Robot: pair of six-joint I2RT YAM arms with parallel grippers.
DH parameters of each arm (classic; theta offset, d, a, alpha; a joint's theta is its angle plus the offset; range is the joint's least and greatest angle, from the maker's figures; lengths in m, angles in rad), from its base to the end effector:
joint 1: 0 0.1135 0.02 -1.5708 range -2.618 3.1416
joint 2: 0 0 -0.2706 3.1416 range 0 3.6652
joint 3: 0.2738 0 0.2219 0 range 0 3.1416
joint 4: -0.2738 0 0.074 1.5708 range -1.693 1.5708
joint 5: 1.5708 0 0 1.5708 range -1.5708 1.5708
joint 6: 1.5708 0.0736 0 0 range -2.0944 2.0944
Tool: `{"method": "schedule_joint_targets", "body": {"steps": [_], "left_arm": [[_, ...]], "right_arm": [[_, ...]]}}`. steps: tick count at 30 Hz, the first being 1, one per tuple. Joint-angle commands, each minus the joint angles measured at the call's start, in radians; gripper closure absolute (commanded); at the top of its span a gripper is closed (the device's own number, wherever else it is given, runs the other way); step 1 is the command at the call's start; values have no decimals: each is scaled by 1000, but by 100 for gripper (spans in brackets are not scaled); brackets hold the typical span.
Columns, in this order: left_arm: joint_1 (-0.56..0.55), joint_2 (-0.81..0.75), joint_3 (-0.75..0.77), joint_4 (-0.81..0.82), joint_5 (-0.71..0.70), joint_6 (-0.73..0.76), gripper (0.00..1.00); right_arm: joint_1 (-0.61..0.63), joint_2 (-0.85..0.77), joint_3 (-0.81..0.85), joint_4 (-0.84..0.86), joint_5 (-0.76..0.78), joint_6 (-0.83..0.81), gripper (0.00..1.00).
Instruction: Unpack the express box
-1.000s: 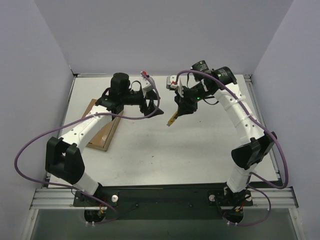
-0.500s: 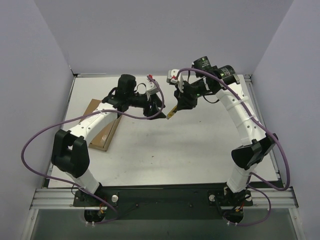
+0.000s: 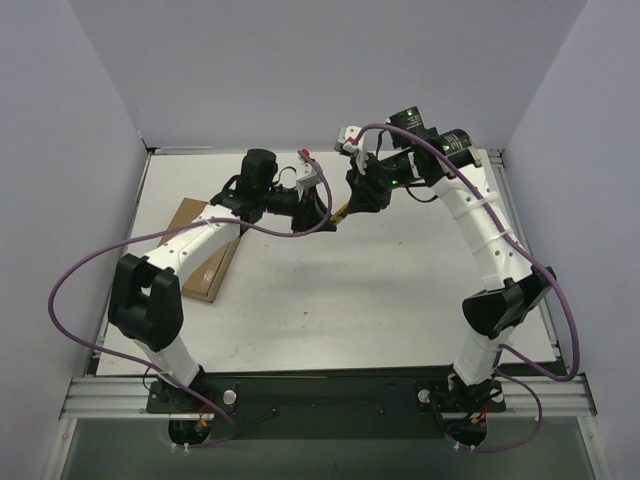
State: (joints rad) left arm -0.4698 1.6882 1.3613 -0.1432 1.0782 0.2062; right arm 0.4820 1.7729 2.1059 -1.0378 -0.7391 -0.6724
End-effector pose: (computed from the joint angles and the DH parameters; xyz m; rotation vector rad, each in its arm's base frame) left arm 0.3008 -0.2255 0.3212 1.2618 1.5294 -1.2539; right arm 0.2910 0.2082 0.4219 -1.4756 1.5701 0.7246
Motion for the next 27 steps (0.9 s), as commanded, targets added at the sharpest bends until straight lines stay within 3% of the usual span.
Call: {"method": "schedule_joint_targets", "body": {"steps": [1, 4, 6, 7, 8, 9, 10, 11, 12, 13, 14, 17, 21, 23, 27], "left_arm": [[-7, 31, 68, 39, 42, 2, 84], [-9, 33, 70, 72, 42, -14, 100], [-7, 31, 64, 125, 48, -86, 100], [-1, 31, 61, 227, 55, -132, 100], [2, 33, 52, 297, 71, -272, 100], [6, 36, 27, 386, 78, -363, 100], [11, 48, 15, 592, 86, -461, 100], [11, 57, 9, 687, 91, -642, 100], [8, 82, 10, 758, 98, -710, 100], [0, 97, 31, 827, 106, -784, 100], [-4, 108, 45, 832, 117, -797, 100], [-13, 133, 79, 815, 127, -786, 100], [-18, 166, 113, 789, 155, -786, 100], [-20, 180, 127, 789, 167, -818, 100], [-12, 189, 114, 780, 187, -826, 100]], "right_arm": [[1, 7, 37, 31, -69, 57, 100], [-8, 8, 31, 45, -71, 100, 98], [-61, 5, 13, 106, -104, 187, 77], [-95, 3, 14, 131, -152, 305, 61], [-132, 0, 5, 192, -289, 366, 50], [-225, 2, -9, 255, -357, 473, 40], [-265, 0, -23, 341, -393, 594, 26], [-310, 11, -44, 525, -425, 864, 24], [-341, 25, -28, 604, -503, 954, 24], [-373, 52, 18, 581, -523, 955, 25], [-382, 56, 49, 547, -542, 847, 26], [-396, 53, 91, 496, -562, 786, 31], [-388, 19, -7, 484, -571, 746, 44], [-373, -7, -46, 464, -571, 712, 44], [-326, -26, -12, 258, -429, 410, 47]]}}
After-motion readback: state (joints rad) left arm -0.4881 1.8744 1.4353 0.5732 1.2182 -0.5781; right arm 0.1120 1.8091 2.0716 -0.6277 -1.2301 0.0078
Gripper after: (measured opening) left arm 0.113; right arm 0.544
